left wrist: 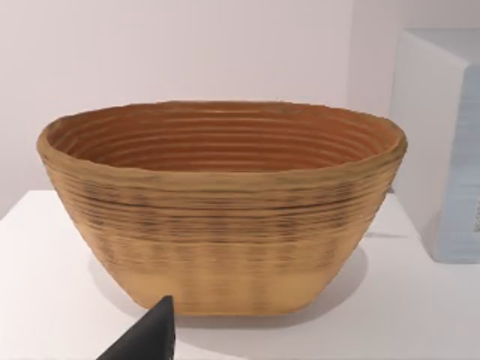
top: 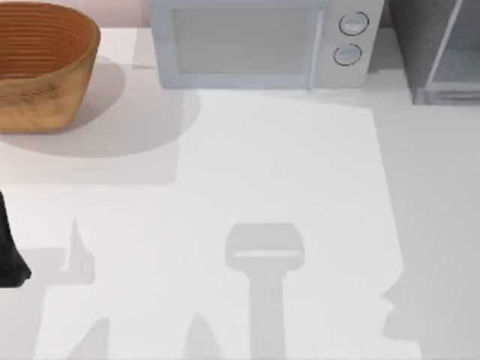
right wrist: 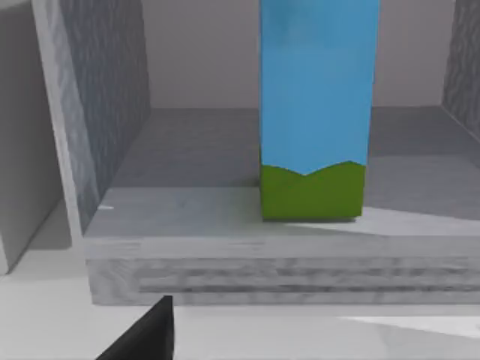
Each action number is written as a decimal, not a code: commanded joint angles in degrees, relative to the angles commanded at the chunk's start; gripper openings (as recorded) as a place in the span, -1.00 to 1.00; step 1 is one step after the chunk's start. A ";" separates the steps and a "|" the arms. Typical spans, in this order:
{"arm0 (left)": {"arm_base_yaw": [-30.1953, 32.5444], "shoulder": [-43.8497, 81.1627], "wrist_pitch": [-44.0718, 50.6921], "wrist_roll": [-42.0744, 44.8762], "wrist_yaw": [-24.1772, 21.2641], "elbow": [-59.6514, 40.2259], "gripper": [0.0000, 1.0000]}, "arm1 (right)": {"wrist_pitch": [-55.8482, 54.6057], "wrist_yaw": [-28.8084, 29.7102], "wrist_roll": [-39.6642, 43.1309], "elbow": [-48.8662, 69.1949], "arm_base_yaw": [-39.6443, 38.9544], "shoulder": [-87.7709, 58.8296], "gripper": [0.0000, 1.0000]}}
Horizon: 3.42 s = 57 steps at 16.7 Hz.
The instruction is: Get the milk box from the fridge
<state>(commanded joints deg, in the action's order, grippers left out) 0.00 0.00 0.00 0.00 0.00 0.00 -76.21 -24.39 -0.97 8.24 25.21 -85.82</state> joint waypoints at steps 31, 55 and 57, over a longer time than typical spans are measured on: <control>0.00 0.00 0.00 0.00 0.00 0.00 1.00 | 10.84 13.20 0.49 49.86 -12.03 -37.97 1.00; 0.00 0.00 0.00 0.00 0.00 0.00 1.00 | 19.15 14.80 0.57 66.91 -13.52 -46.75 -0.06; 0.00 0.00 0.00 0.00 0.00 0.00 1.00 | 19.15 14.80 0.57 66.91 -13.52 -46.75 -0.36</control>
<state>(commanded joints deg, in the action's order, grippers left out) 0.00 0.00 0.00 0.00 0.00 0.00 -57.06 -9.59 -0.41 75.15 11.69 -132.57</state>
